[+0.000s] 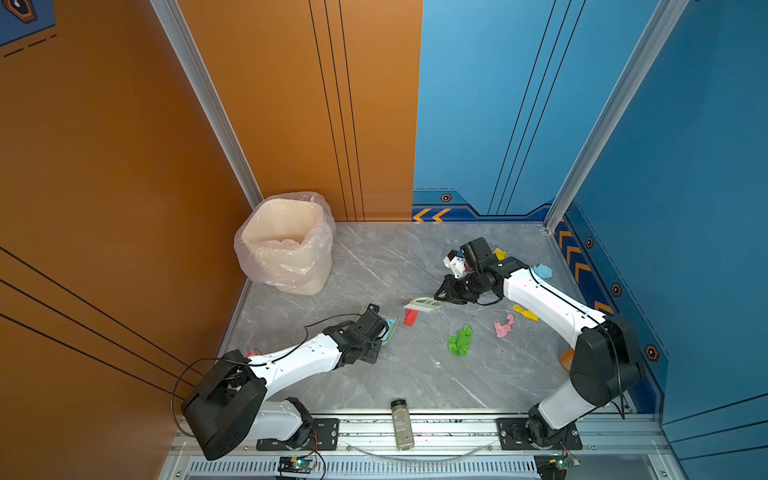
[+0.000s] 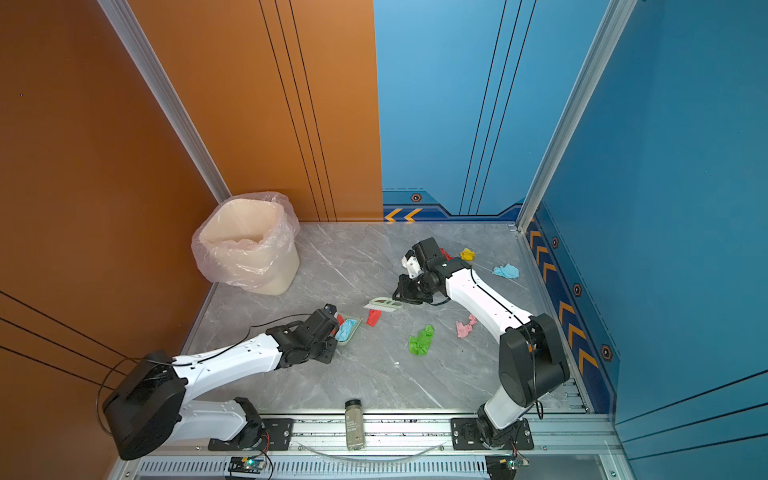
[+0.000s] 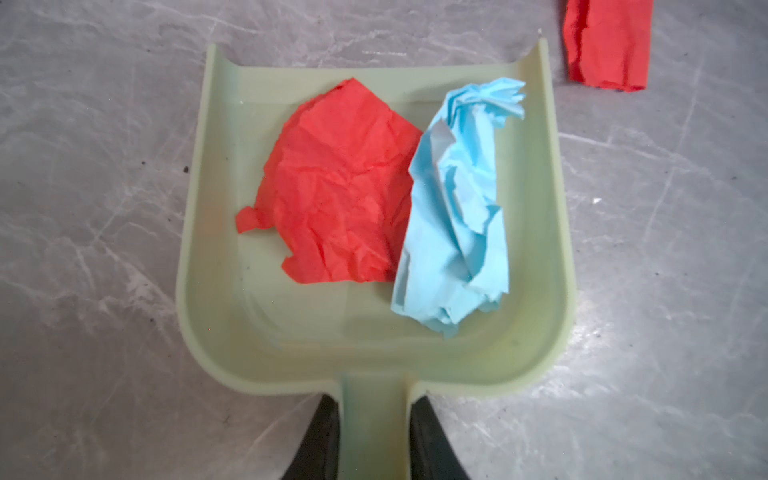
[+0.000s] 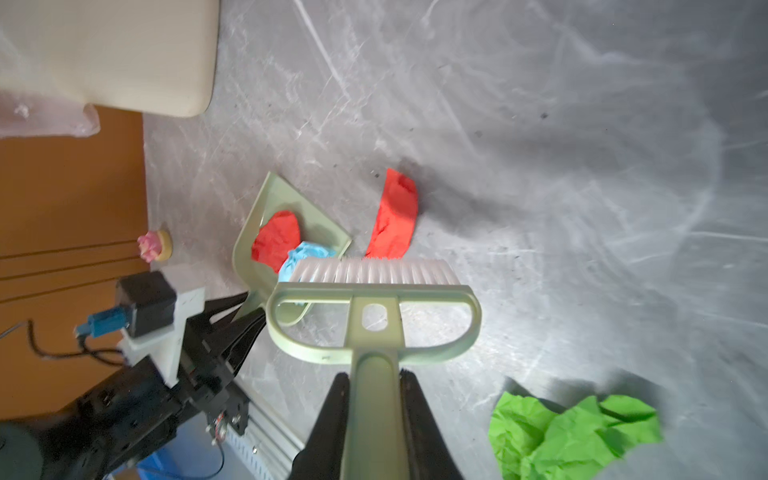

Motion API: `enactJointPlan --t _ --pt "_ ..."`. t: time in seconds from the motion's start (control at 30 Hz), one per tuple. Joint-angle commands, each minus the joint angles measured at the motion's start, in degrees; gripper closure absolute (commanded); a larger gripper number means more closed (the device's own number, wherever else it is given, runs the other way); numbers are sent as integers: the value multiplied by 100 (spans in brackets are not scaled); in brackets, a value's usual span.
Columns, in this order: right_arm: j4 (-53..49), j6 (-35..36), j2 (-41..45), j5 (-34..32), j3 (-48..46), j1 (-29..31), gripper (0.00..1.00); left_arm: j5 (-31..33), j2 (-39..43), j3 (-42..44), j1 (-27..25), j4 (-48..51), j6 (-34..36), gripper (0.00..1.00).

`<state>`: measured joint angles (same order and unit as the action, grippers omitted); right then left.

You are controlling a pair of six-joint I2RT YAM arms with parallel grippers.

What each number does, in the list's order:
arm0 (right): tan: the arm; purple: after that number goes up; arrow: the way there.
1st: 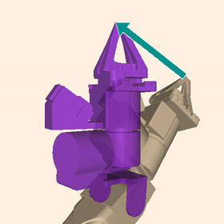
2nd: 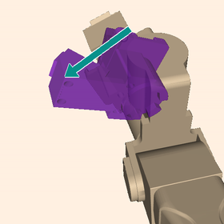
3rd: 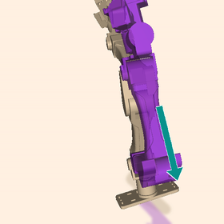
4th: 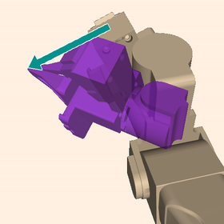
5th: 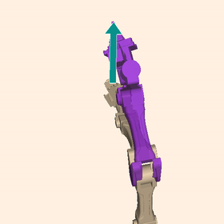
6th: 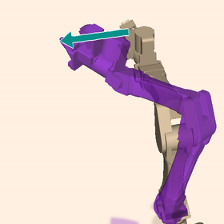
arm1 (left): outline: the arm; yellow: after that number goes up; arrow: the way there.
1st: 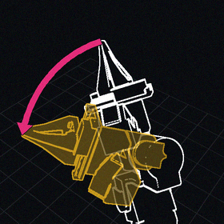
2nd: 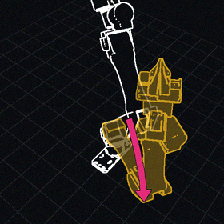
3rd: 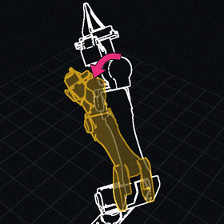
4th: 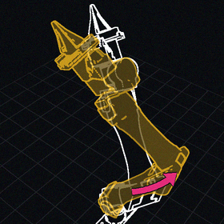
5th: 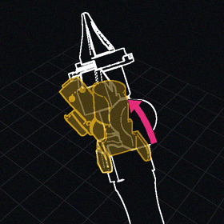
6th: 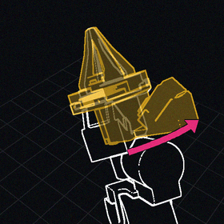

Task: Sweep away the paper scraps from the table
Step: 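Sweep the red strip with the brush into the dustpan held by the left gripper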

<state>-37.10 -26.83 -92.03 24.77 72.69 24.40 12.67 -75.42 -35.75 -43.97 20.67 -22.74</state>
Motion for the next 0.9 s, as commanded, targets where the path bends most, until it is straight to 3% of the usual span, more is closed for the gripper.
enactJointPlan --t 0.0,0.5,0.87 --pt "-113 -254 8 -867 29 -93 100 -46 6 -4 -89 139 153 100" --pt "432 -666 -1181 -423 636 603 100 -141 -691 -352 -634 25 321 100" --pt "528 -762 -832 343 468 697 100 -189 -1004 -469 -713 -159 316 100"
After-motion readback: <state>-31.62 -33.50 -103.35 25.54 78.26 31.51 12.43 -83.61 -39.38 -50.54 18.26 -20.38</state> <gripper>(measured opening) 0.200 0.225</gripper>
